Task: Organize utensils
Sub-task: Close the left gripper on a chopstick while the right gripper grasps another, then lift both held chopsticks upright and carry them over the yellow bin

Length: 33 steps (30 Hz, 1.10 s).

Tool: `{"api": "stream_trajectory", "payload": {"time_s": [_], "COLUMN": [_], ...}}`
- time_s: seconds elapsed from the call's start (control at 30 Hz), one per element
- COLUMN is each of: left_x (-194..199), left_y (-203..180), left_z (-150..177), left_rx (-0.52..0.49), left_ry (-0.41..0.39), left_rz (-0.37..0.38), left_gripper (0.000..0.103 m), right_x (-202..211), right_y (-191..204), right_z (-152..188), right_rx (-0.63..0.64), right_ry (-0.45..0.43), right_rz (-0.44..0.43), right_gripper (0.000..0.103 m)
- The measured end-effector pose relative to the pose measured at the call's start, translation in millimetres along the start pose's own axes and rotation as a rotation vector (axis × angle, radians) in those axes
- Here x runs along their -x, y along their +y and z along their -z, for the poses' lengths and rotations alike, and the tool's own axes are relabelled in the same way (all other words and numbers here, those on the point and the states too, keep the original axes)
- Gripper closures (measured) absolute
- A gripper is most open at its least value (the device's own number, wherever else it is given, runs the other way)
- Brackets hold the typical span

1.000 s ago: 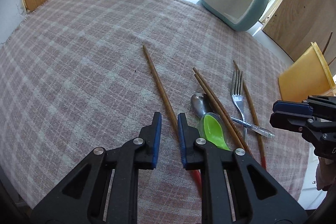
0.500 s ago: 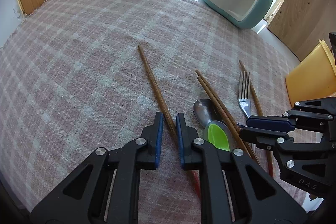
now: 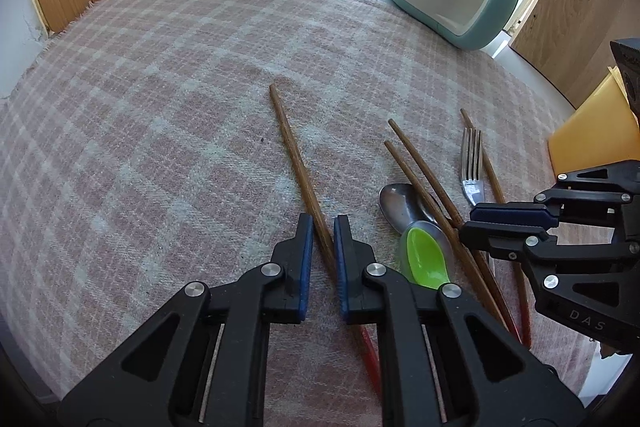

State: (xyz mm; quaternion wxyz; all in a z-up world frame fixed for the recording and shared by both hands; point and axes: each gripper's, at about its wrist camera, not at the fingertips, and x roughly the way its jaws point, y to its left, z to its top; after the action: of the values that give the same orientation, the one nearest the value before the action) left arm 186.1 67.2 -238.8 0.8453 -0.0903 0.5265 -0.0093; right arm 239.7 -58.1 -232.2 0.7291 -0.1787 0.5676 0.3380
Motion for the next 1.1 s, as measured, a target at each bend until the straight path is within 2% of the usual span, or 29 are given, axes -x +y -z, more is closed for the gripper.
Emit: {"api": "stream_trajectory", "payload": {"time_s": [0.27,0.37,0.5,0.6,0.73,1.1], "left_x": [-3,-5,-9,-10,-7,38], "left_y": [1,1,3,9,20,17], "left_z": [-5,-8,-12,-14,-12,-11], "left_rx": [0.012,0.023,0.033,0.064,0.125,0.141], "left_ry": [0.011,0.025,0.02,0.021,0.014,-0.079], "left_rz": [0.0,0.009,0.018,0.047,0.077,0.132], "left_gripper": [0.094,0.09,0.091,0.096,0.099,0.099], "right_x": [-12,-12,-13,-13,-6,38], "right_y": [-3,-4,-4,-9,-14,-15], "right_z": [-10,-12,-14,-15,-11,3], "right_rx": [-0.038,-0.045,-0.053,-0.093,-0.128,-0.159], "right_ry": [0.031,0.034,0.039,0.038,0.013,-0.099], "right_rz": [-0.044,-0.055,-0.062,-0.083,-0.111,-0.142], "right_gripper": [0.091,0.091,0.098,0.099,0.1,0.1]}}
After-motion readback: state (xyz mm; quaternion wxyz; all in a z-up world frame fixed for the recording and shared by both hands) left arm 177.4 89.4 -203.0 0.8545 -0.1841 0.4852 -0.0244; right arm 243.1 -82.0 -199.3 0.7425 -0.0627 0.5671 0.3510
